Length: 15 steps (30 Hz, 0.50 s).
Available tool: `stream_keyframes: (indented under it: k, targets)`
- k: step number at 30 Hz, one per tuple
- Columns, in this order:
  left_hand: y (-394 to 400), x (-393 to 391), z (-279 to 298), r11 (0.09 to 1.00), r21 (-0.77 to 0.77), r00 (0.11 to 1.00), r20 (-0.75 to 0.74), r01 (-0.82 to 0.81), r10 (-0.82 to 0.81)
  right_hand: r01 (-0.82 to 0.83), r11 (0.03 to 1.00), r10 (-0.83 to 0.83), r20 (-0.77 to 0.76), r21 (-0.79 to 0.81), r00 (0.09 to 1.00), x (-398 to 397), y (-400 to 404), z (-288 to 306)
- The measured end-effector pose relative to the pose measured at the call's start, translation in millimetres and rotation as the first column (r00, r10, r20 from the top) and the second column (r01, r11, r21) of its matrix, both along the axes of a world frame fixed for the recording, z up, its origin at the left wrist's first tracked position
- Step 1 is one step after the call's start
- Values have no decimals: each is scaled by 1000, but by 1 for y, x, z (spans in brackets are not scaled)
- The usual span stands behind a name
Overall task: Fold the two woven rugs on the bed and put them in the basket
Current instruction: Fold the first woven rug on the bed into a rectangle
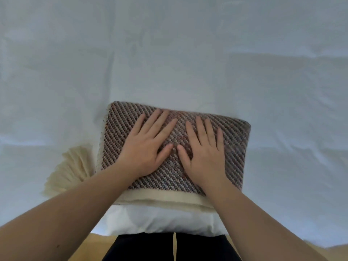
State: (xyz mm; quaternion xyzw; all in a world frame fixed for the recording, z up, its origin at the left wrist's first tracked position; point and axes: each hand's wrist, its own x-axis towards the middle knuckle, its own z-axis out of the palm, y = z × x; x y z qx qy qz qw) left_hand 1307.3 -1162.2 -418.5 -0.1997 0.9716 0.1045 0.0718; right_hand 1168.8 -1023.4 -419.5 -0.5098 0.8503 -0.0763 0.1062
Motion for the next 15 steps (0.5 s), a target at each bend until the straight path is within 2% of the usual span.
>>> stream_keyframes:
  k: [4,10,15]
  targets:
    - [-11,48,-14,998,-62,998,46,-31,34,44,985,-38,-37,167,999,-25,43,-17]
    - [-6,71,-13,987,-89,991,-30,-132,130,173,974,-171,-30,148,985,-21,58,-13]
    - [-4,72,-16,989,-36,989,11,-146,146,181,975,-187,41,131,981,-20,60,-17]
